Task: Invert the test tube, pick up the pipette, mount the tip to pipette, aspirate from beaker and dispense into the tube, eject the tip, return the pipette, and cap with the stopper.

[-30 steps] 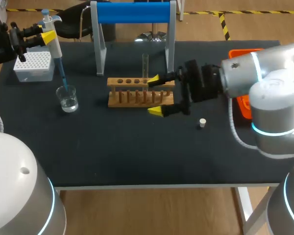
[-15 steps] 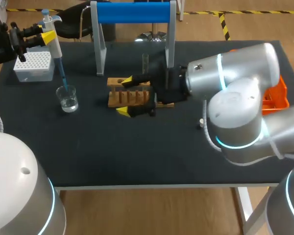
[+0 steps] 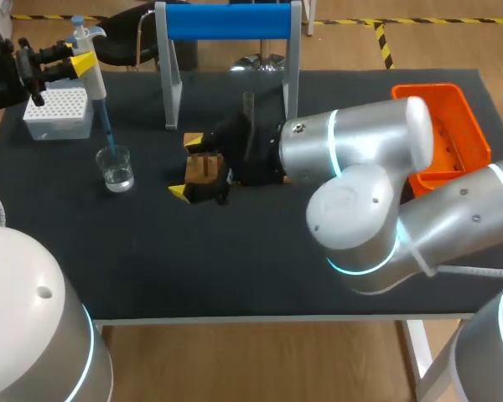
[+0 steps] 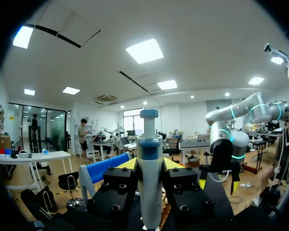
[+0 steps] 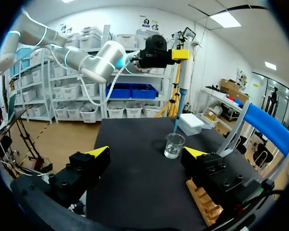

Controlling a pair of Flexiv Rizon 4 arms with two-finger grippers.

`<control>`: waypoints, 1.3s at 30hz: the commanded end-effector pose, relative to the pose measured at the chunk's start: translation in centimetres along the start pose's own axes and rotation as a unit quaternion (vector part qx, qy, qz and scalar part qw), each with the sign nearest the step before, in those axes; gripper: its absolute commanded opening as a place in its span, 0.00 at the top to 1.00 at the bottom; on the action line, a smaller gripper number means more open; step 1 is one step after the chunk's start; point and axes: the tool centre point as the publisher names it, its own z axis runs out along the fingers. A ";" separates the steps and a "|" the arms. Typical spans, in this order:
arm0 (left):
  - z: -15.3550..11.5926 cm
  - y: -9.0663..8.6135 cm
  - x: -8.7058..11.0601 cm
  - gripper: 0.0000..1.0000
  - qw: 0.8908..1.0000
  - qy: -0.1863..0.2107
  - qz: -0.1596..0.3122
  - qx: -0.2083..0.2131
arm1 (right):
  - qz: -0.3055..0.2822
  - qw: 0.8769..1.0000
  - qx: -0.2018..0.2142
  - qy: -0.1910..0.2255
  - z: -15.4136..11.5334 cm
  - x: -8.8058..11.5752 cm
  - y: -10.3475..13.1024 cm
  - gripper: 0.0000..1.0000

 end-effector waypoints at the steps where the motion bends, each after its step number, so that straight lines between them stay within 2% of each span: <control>1: -0.1 0.1 -0.1 1.00 1.000 0.002 0.001 0.001 | 0.004 0.998 -0.001 -0.059 4.4 0.2 -0.5 0.00; 6: -0.1 0.1 -0.1 1.00 1.000 0.002 0.001 0.001 | 0.008 0.996 0.002 -0.088 5.1 -0.3 -1.0 0.00; 14: -0.1 0.1 -0.1 1.00 1.000 0.002 0.001 0.001 | 0.021 0.994 0.009 -0.109 5.9 -0.6 -2.1 0.00; 39: -0.1 0.1 -0.1 1.00 1.000 0.002 0.001 0.001 | 0.026 0.992 0.023 -0.123 6.4 -0.4 -3.1 0.00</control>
